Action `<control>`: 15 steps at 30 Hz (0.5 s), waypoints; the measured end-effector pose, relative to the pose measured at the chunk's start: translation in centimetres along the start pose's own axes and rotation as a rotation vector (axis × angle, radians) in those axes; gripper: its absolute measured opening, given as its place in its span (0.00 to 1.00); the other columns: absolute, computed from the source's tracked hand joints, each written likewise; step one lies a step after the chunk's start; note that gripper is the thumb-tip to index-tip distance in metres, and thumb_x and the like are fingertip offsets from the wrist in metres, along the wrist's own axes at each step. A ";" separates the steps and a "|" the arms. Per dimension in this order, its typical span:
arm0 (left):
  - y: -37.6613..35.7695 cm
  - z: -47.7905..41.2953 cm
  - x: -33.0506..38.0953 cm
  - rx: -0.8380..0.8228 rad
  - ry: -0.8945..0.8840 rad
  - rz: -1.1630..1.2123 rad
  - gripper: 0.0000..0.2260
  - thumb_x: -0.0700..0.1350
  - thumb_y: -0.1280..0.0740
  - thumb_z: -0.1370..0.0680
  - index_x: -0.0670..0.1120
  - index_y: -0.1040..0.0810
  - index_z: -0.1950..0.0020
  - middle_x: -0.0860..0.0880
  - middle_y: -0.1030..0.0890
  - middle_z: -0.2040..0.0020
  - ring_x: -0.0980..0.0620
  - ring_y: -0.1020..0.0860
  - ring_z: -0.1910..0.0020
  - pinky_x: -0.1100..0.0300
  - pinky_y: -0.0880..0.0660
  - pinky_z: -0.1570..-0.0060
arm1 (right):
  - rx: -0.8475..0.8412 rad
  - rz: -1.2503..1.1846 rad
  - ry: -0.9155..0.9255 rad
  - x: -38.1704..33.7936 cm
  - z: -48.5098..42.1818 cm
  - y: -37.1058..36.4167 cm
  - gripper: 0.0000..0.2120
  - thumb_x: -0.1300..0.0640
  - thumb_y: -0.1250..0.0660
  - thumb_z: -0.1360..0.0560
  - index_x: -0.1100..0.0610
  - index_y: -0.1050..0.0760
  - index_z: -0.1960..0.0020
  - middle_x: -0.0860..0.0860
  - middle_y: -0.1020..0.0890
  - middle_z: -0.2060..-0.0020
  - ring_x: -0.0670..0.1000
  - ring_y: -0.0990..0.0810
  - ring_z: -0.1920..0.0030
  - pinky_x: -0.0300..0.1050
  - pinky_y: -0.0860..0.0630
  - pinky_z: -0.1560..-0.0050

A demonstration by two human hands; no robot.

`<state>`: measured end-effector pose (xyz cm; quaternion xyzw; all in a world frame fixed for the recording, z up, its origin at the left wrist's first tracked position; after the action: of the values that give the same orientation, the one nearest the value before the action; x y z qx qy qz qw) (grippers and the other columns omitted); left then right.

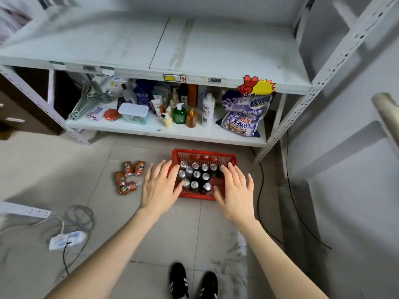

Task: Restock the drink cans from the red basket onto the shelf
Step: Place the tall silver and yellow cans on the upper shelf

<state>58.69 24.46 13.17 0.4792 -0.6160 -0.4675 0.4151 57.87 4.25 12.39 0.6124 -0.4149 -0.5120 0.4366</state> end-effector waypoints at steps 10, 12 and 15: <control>-9.0 -1.3 -5.4 -0.117 -0.033 0.021 0.22 0.52 0.28 0.27 0.43 0.22 0.37 0.41 0.21 0.39 0.40 0.23 0.40 0.42 0.28 0.37 | -0.122 -0.074 -0.008 -1.3 -3.6 -9.4 0.30 0.44 0.41 0.25 0.56 0.34 0.27 0.53 0.31 0.27 0.55 0.35 0.26 0.62 0.40 0.29; -11.3 -2.0 -6.1 -0.152 -0.033 0.025 0.22 0.52 0.27 0.27 0.43 0.22 0.37 0.41 0.21 0.39 0.40 0.23 0.41 0.43 0.26 0.39 | -0.160 -0.078 -0.006 -0.8 -4.7 -11.5 0.31 0.44 0.40 0.26 0.56 0.36 0.26 0.53 0.32 0.27 0.55 0.37 0.26 0.61 0.41 0.28; -14.9 -3.7 -6.8 -0.218 -0.026 0.028 0.22 0.52 0.27 0.27 0.43 0.23 0.37 0.41 0.21 0.40 0.40 0.22 0.42 0.43 0.26 0.39 | -0.205 -0.094 0.000 0.2 -6.7 -14.4 0.31 0.44 0.40 0.26 0.55 0.36 0.26 0.53 0.33 0.26 0.54 0.37 0.25 0.59 0.41 0.28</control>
<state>66.60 28.90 -0.98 0.4165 -0.5734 -0.5319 0.4634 65.45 8.77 -0.84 0.5835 -0.3313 -0.5717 0.4722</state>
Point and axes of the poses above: each hand's wrist, its own z-axis away from the middle knuckle, its own y-axis out of the back of the hand, x = y × z, the point moved 8 cm from there along -z, towards the middle knuckle
